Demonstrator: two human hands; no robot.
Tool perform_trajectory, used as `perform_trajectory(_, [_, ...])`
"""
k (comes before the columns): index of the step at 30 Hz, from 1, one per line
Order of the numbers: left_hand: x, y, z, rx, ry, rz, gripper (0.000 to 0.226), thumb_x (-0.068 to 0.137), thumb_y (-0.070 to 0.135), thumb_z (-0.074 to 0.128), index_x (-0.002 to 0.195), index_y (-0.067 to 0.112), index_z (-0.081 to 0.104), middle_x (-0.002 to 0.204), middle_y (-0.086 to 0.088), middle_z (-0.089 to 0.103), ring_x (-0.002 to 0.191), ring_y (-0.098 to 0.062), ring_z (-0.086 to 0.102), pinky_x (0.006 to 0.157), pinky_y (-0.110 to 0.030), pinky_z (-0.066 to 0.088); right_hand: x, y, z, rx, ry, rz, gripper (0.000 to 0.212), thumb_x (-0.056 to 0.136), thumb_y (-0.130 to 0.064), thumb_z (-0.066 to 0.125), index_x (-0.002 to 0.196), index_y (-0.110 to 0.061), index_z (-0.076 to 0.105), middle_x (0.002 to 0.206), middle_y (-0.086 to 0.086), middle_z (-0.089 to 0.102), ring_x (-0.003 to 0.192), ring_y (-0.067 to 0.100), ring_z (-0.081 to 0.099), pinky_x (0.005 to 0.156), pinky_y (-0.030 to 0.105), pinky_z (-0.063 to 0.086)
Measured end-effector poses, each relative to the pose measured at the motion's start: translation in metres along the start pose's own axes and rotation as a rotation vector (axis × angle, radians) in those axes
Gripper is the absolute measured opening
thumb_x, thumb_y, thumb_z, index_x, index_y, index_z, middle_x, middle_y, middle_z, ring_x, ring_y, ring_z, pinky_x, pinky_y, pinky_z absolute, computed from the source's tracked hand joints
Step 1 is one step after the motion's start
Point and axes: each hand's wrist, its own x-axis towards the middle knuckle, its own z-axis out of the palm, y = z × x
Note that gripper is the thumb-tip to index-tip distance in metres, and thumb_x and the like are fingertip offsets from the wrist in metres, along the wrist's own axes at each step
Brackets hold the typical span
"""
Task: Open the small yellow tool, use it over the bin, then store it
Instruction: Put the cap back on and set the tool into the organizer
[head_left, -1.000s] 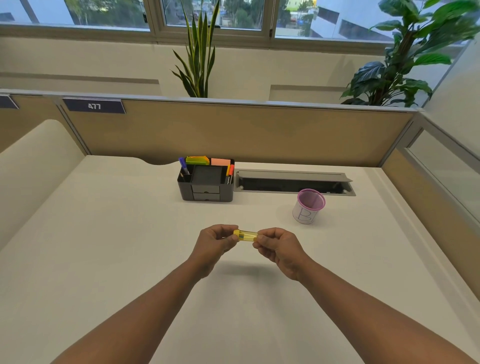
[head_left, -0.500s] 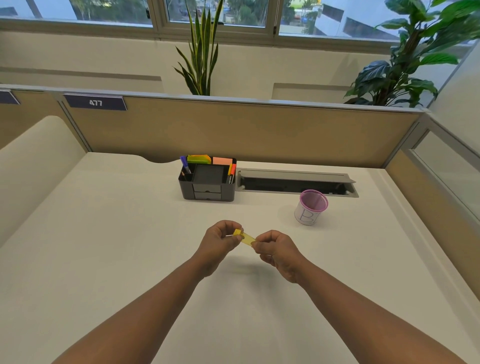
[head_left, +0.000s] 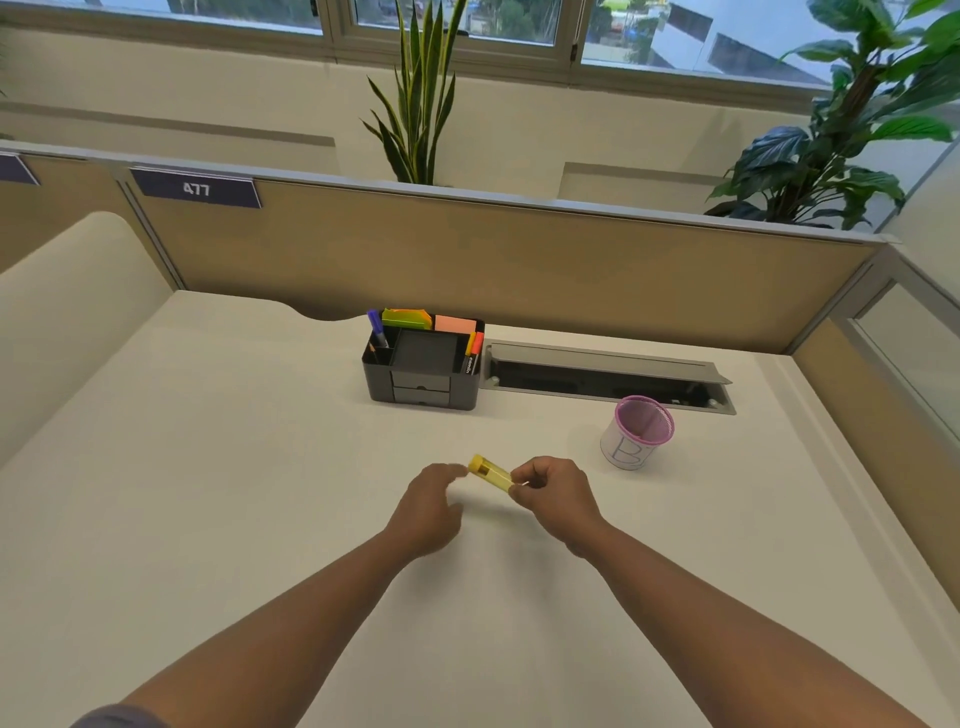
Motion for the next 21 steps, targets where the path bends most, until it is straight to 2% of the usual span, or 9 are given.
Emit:
perform_trajectory(2, [0.007,-0.012,0.002,0.189,-0.046,0.023,0.043,0.095,0.012,0.058,0.138,0.016,0.057,0.144,-0.002,0.052,0.133,-0.023,0.050,0.110,-0.029,0.038,0.012,-0.008,0.006,-0.046,0.033,-0.016,0.017,0.089,-0.012,0.075,0.105,-0.017,0.077,0.095,0.002,0.070,0.078,0.013,0.062,0.062,0.020,0.051])
perform_trajectory(4, [0.019,-0.023,0.000,0.277,-0.085,-0.011,0.042,0.093,0.018,0.050,0.134,0.018,0.060,0.143,-0.001,0.052,0.135,-0.026,0.049,0.109,-0.033,0.042,0.030,-0.019,0.014,-0.098,0.068,-0.064,0.022,0.090,-0.013,0.074,0.112,-0.015,0.076,0.096,0.000,0.069,0.077,0.012,0.062,0.062,0.018,0.049])
perform_trajectory(7, [0.034,-0.030,-0.004,0.397,-0.100,0.039,0.050,0.093,0.010,0.048,0.141,0.019,0.057,0.157,-0.005,0.042,0.148,-0.028,0.034,0.118,-0.037,0.034,0.056,-0.042,0.019,-0.132,0.122,-0.155,0.023,0.092,-0.013,0.072,0.115,-0.013,0.075,0.095,-0.001,0.068,0.078,0.013,0.061,0.065,0.018,0.050])
perform_trajectory(10, [0.052,-0.031,-0.006,0.459,-0.075,0.119,0.057,0.093,0.004,0.048,0.148,0.020,0.050,0.163,-0.007,0.036,0.151,-0.027,0.028,0.121,-0.035,0.026,0.086,-0.068,0.026,-0.163,0.159,-0.276,0.018,0.093,-0.012,0.070,0.110,-0.012,0.076,0.092,0.002,0.071,0.081,0.017,0.064,0.070,0.026,0.055])
perform_trajectory(13, [0.072,-0.038,-0.004,0.444,-0.006,0.176,0.055,0.093,0.001,0.047,0.145,0.020,0.054,0.161,-0.010,0.039,0.151,-0.031,0.030,0.122,-0.038,0.025,0.116,-0.088,0.037,-0.180,0.166,-0.361,0.017,0.094,-0.012,0.069,0.108,-0.012,0.077,0.090,0.001,0.071,0.078,0.014,0.062,0.070,0.028,0.056])
perform_trajectory(18, [0.096,-0.048,0.000,0.402,0.091,0.230,0.038,0.088,-0.001,0.054,0.114,0.015,0.077,0.142,-0.014,0.061,0.136,-0.036,0.052,0.111,-0.043,0.041,0.162,-0.111,0.062,-0.193,0.135,-0.411,0.019,0.094,-0.009,0.069,0.110,-0.013,0.077,0.091,-0.005,0.067,0.086,0.014,0.063,0.078,0.028,0.058])
perform_trajectory(21, [0.102,-0.050,0.000,0.413,0.172,0.305,0.031,0.077,-0.005,0.065,0.093,0.016,0.082,0.113,-0.009,0.075,0.103,-0.031,0.069,0.084,-0.035,0.054,0.179,-0.113,0.072,-0.225,0.105,-0.418,0.019,0.094,-0.009,0.069,0.110,-0.015,0.077,0.093,-0.007,0.067,0.090,0.015,0.064,0.084,0.031,0.059])
